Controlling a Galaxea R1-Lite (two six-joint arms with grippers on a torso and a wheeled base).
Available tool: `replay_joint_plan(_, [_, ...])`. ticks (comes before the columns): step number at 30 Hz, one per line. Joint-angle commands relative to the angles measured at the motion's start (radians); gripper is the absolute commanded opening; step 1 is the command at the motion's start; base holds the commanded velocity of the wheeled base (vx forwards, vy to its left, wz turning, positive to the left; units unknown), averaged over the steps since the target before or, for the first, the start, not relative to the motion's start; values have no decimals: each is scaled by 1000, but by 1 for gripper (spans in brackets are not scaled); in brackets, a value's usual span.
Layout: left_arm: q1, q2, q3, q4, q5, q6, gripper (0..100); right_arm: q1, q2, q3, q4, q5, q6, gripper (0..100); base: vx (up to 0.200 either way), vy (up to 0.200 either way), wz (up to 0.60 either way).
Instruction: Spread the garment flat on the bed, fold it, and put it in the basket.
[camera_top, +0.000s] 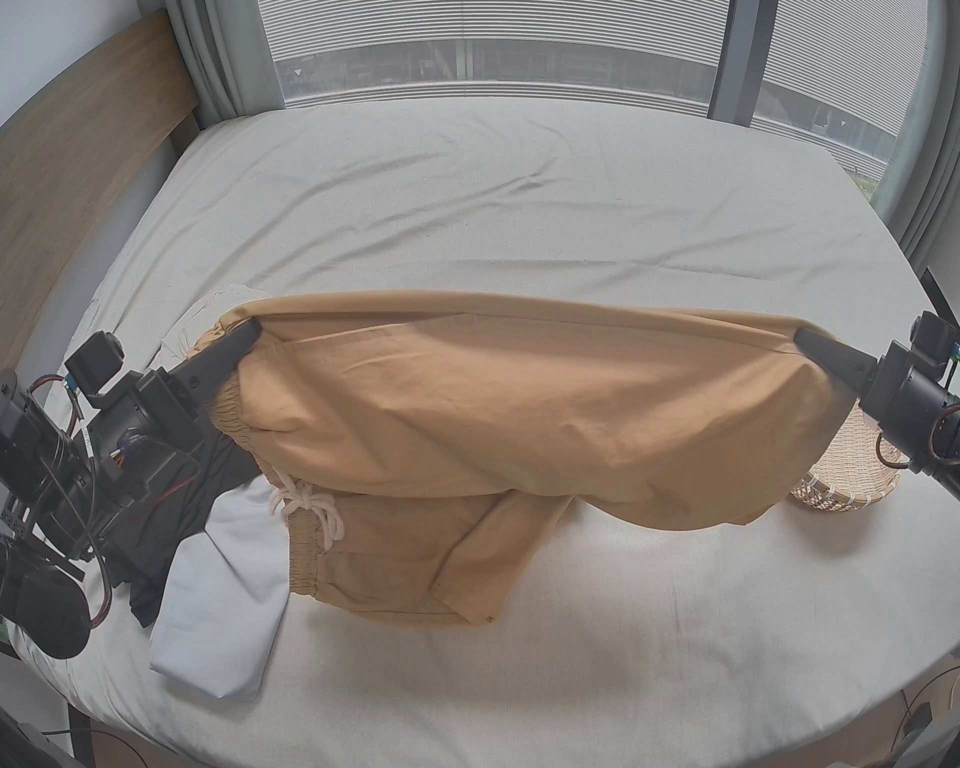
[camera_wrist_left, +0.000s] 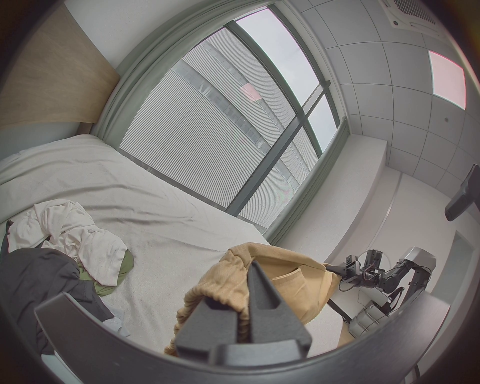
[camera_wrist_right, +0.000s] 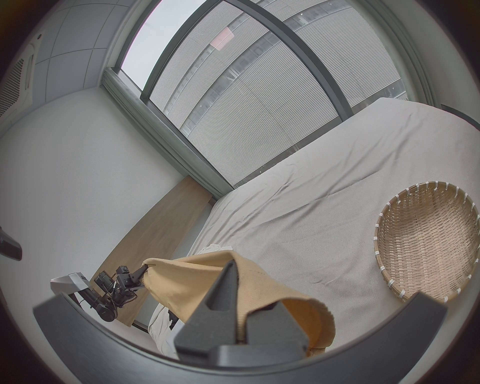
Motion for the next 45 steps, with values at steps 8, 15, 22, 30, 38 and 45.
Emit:
replay_joint_plan(8, [-1, 17, -15, 1, 2, -10, 0, 15, 13, -37, -4, 2, 0, 0, 0, 0, 0])
replay_joint_plan(15, [2, 138, -117, 1, 71, -17, 0, 43, 131, -151, -8, -2, 0, 0, 0, 0, 0])
replay_joint_plan(22, [-3, 222, -235, 3, 122, -68, 0, 35, 261, -266, -8, -9, 0, 0, 0, 0, 0])
replay_joint_plan(30, [-1, 359, -370, 4, 187, -80, 0, 26, 419, -407, -10, -12, 2, 0, 0, 0, 0])
replay_joint_plan(38, [0, 436, -442, 4, 194, -82, 0, 14, 541, -511, -12, -12, 2, 0, 0, 0, 0])
replay_joint_plan(45, [0, 502, -522, 4, 194, -82, 0, 14, 640, -577, -79, -15, 3, 0, 0, 0, 0])
